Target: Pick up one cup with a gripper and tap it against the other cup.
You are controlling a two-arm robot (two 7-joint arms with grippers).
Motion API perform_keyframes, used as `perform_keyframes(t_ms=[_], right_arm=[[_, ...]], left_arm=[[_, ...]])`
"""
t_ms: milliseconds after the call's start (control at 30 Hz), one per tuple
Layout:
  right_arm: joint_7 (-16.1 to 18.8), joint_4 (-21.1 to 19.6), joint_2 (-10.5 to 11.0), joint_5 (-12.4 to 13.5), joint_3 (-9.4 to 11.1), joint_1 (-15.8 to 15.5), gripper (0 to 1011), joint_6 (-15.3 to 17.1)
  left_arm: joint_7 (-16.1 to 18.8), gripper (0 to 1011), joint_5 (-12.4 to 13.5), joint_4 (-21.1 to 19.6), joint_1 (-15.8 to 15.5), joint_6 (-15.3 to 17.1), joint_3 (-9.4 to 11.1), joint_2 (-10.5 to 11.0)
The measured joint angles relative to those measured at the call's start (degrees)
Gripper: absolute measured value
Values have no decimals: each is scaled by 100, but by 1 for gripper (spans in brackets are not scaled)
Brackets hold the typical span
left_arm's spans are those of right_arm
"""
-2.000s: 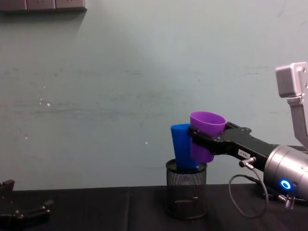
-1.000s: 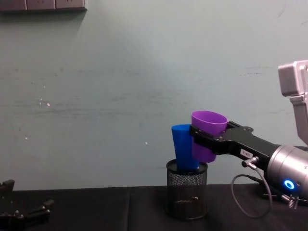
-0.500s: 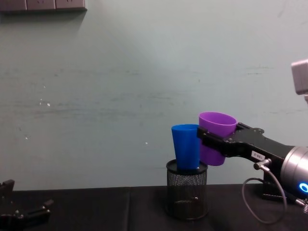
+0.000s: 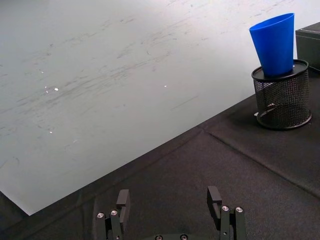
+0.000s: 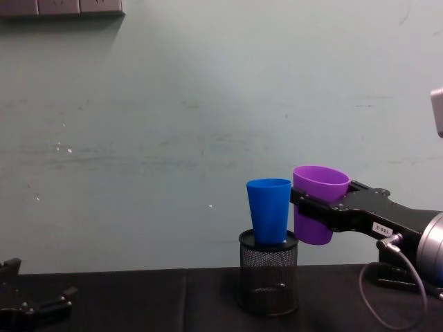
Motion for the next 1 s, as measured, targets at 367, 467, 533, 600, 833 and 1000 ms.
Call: perform_keyframes(t_ms=[367, 467, 533, 600, 833, 1000], right_arm=[[0, 8, -5, -1, 3, 4, 731, 0], [2, 10, -6, -2, 5, 6, 731, 0], [2, 11, -7, -2, 5, 7, 731, 0], [3, 12, -8, -3, 6, 8, 731, -1], [3, 16, -11, -4, 6, 11, 731, -3], [3, 17, -10, -3, 3, 11, 731, -2]], left_arm=[[0, 1011, 0, 0, 0, 0, 0, 0], [0, 1011, 0, 0, 0, 0, 0, 0], [0, 1011, 0, 0, 0, 0, 0, 0], [0, 1012, 0, 0, 0, 0, -1, 0], [0, 1011, 0, 0, 0, 0, 0, 0], [0, 1011, 0, 0, 0, 0, 0, 0]])
